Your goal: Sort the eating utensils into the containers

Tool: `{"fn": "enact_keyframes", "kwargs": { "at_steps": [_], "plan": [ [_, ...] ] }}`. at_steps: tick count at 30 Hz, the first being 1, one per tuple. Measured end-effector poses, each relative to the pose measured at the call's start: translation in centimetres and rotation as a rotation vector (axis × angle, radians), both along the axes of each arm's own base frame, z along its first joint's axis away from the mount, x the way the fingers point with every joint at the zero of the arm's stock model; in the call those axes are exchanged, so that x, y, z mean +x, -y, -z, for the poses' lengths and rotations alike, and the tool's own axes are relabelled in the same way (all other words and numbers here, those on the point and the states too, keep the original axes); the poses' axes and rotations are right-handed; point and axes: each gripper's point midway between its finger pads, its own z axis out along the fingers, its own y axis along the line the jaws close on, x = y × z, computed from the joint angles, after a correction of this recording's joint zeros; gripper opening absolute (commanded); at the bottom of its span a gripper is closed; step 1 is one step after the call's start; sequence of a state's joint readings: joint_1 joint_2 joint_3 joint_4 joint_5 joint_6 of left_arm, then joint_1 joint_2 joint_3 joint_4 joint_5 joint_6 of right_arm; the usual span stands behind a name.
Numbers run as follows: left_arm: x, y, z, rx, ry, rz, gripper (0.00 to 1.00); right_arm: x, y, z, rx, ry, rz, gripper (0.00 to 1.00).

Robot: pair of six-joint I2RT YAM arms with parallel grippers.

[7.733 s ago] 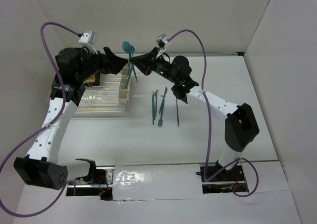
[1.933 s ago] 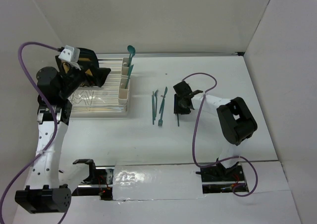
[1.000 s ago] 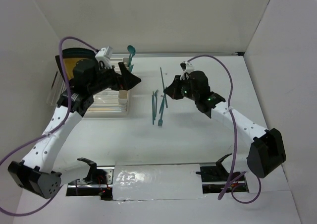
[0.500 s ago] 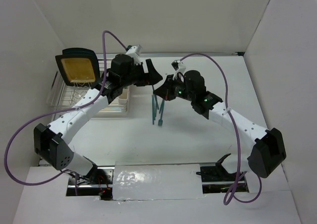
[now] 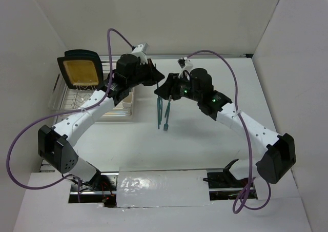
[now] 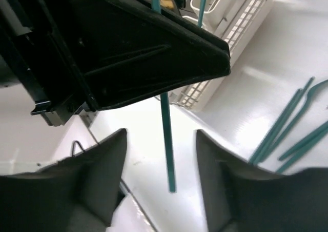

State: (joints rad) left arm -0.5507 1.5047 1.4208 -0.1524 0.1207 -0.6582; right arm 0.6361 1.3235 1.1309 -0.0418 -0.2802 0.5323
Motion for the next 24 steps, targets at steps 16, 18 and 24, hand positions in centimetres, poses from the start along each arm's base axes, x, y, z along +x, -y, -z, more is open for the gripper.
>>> {"fn": "enact_keyframes", "kwargs": {
  "at_steps": [16, 18, 24],
  "plan": [
    [4.1, -12.9, -10.2, 0.105, 0.573, 0.029, 0.0, 3.4, 11.1, -4.8, -0.054, 0.015, 0.305, 1.0],
    [2.8, -13.2, -10.4, 0.144, 0.674, 0.063, 0.0, 3.5, 11.1, -2.4, -0.081, -0.034, 0.304, 1.0],
    [3.4, -13.3, -9.4, 0.204, 0.798, 0.104, 0.0, 4.6, 10.8, 3.3, -0.159, -0.152, 0.307, 1.0]
  ]
}}
